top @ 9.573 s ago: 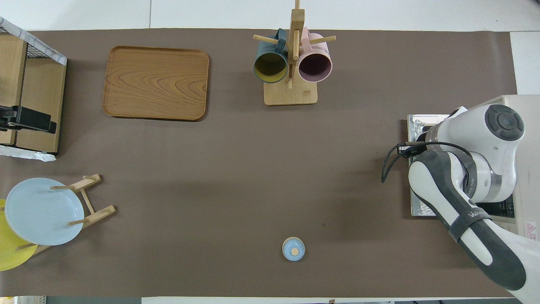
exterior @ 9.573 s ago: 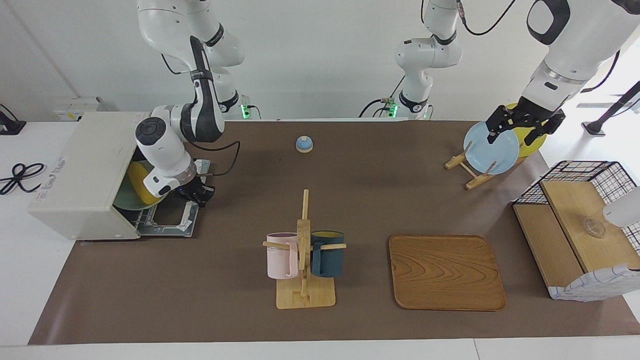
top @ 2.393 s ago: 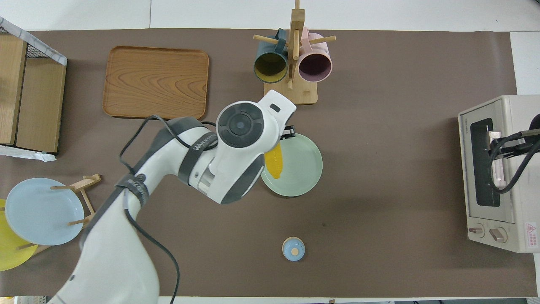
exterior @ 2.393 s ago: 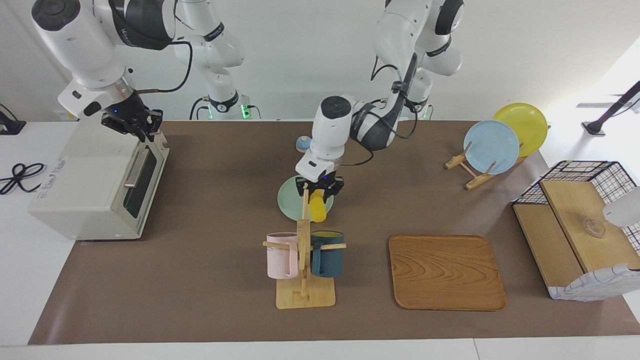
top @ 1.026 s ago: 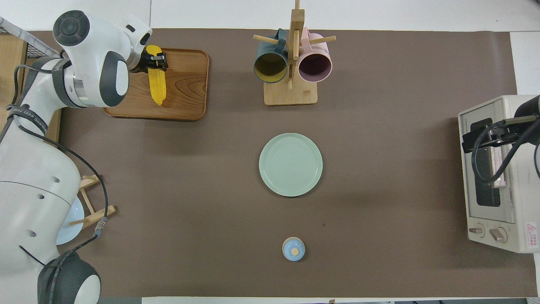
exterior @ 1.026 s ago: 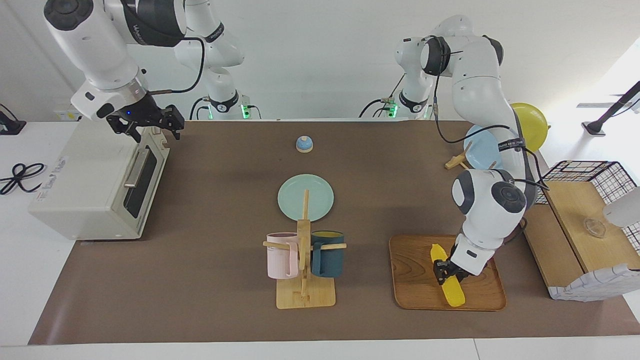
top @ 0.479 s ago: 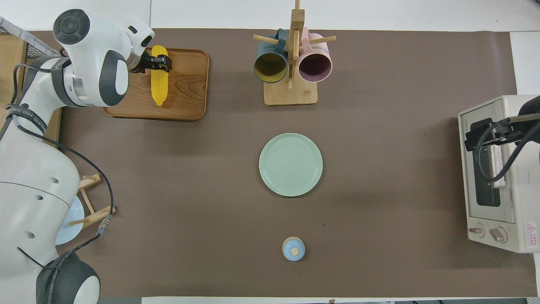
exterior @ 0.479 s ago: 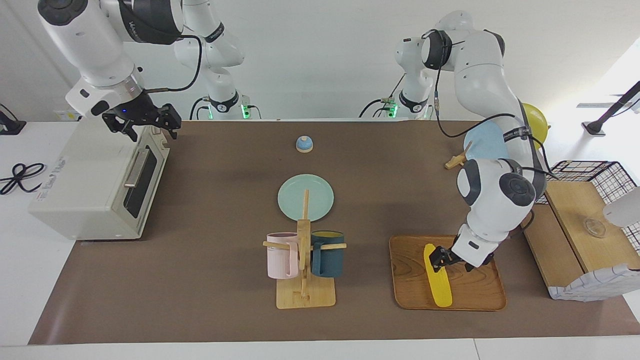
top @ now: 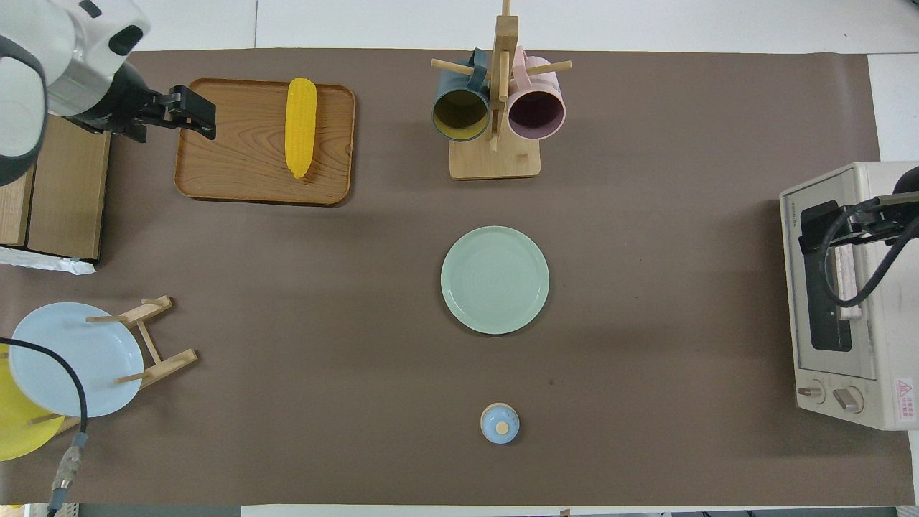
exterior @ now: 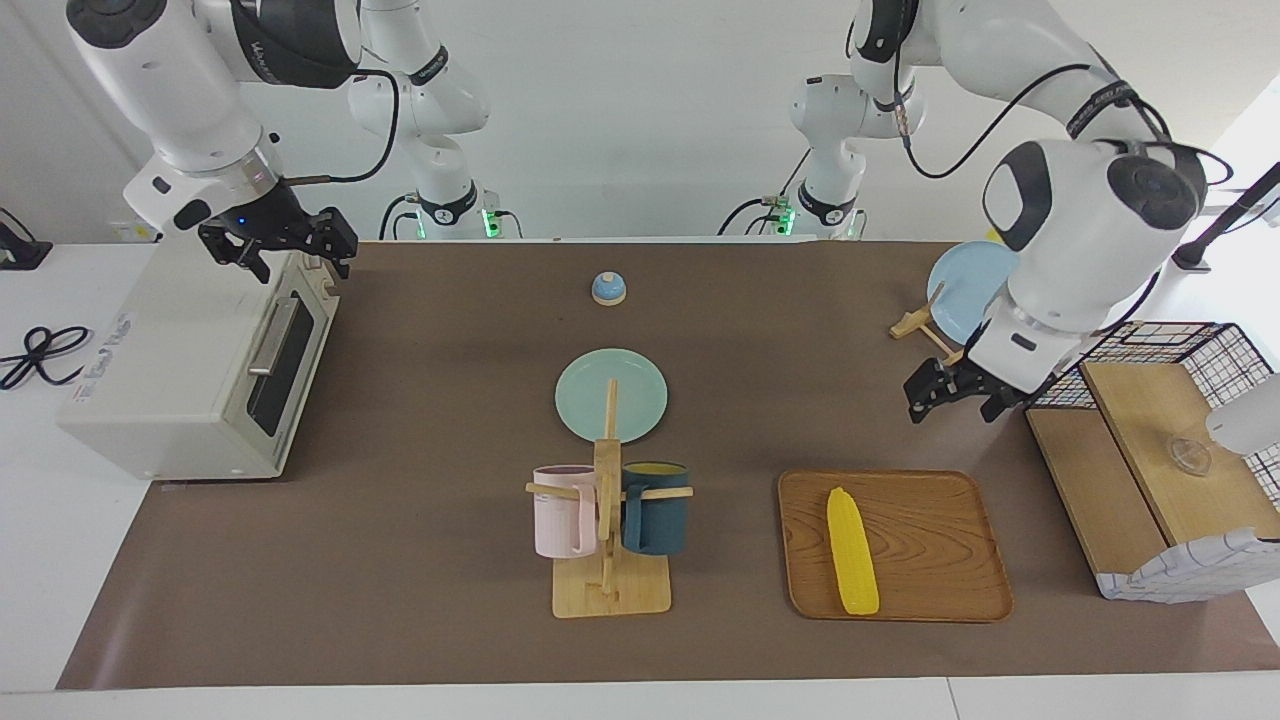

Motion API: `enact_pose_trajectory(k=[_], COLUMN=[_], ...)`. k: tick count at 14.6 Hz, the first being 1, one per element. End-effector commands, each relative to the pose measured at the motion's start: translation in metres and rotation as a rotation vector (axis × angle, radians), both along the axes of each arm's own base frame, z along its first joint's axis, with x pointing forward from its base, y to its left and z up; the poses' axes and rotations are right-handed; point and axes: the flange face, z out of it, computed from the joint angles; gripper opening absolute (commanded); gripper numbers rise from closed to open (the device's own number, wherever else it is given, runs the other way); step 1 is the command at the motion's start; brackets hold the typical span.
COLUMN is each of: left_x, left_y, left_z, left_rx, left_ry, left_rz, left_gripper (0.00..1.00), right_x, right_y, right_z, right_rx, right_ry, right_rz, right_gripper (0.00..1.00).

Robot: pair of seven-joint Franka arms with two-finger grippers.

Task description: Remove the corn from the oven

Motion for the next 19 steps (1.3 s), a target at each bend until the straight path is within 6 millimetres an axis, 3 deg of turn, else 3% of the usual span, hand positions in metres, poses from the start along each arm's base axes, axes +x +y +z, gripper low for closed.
enact_pose_trajectory(k=[1,3,5,7,9,19], left_x=[-0.052,-0.081,-0.102,-0.116,-0.132,-0.132], left_y=[0.031,0.038,0.051,0.056,0.057,0.051], left_z=[0.054,0.085,0.103,0.103,0.088,0.087], left_rx=[0.016,0.017,0.018,0.022,0.056,0.055], left_ry=[0.041,0.062,0.082,0.112,0.128,0.089], left_rz=[0.005,-0.047,-0.056,-0.051,-0.054,-0.054], left_gripper=[1.00,1.00,1.00,1.00,1.00,1.00], right_x=[0.004,0.004,0.004,0.004,0.003,0.003], right_y=[-0.004,-0.004,-0.004,-0.004,-0.004,-0.005], right_z=[0.003,0.003,0.003,0.003,0.002,0.002], right_rx=[0.015,0.015,0.015,0.015,0.015,0.015], right_ry=[-0.012,-0.012,-0.012,-0.012,-0.011,-0.011], right_rz=[-0.019,-0.019,-0.020,-0.020,-0.020,-0.022], right_gripper=[1.00,1.00,1.00,1.00,1.00,1.00])
